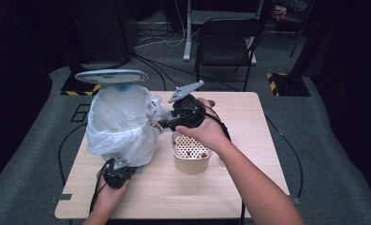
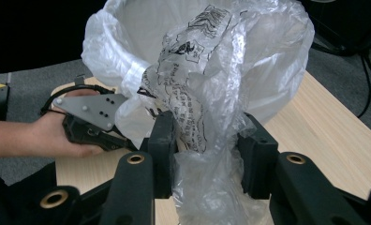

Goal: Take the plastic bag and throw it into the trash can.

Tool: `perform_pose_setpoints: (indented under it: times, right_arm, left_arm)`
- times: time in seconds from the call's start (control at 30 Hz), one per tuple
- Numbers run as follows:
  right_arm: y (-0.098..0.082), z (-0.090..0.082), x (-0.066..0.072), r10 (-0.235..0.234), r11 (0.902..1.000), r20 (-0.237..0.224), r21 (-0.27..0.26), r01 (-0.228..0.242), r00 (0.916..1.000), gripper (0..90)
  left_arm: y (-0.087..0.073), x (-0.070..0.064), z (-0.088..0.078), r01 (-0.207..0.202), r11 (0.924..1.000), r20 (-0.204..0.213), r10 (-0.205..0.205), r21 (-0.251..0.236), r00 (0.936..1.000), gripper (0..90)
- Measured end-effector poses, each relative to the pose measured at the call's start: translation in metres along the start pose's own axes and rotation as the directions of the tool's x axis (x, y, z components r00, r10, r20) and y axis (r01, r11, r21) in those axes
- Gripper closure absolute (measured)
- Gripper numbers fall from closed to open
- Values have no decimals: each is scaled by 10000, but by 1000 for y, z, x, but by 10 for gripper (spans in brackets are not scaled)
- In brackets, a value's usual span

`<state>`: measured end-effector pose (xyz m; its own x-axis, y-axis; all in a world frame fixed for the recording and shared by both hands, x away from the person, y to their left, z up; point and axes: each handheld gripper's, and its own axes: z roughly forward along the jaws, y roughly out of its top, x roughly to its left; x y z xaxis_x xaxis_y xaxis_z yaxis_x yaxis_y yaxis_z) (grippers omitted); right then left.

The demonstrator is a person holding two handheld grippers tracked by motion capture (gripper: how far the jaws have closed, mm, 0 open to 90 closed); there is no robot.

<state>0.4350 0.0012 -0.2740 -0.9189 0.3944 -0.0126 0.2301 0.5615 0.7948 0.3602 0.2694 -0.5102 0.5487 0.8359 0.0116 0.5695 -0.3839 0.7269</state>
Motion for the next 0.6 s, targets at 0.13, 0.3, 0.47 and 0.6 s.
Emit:
perform_pose_setpoints:
  times: [0.13, 0.3, 0.47, 0.6]
  right_arm:
    - [3, 6, -2, 89, 10000, -26, -14, -89, 10000, 626]
    - [8, 11, -4, 78, 10000, -42, -36, -78, 10000, 626]
    - [15, 16, -3, 3, 10000, -17, -85, -3, 10000, 626]
    - [22, 22, -2, -56, 10000, -46, -77, 56, 10000, 626]
  left_arm:
    - [0, 0, 0, 32, 10000, 10, -32, -42, 10000, 900]
    - [0, 1, -1, -173, 9998, -44, 173, 57, 9998, 900]
    - [0, 3, -2, -382, 9990, -63, 384, 216, 9992, 900]
    - [0, 2, -1, -196, 9996, -32, 197, 198, 9998, 900]
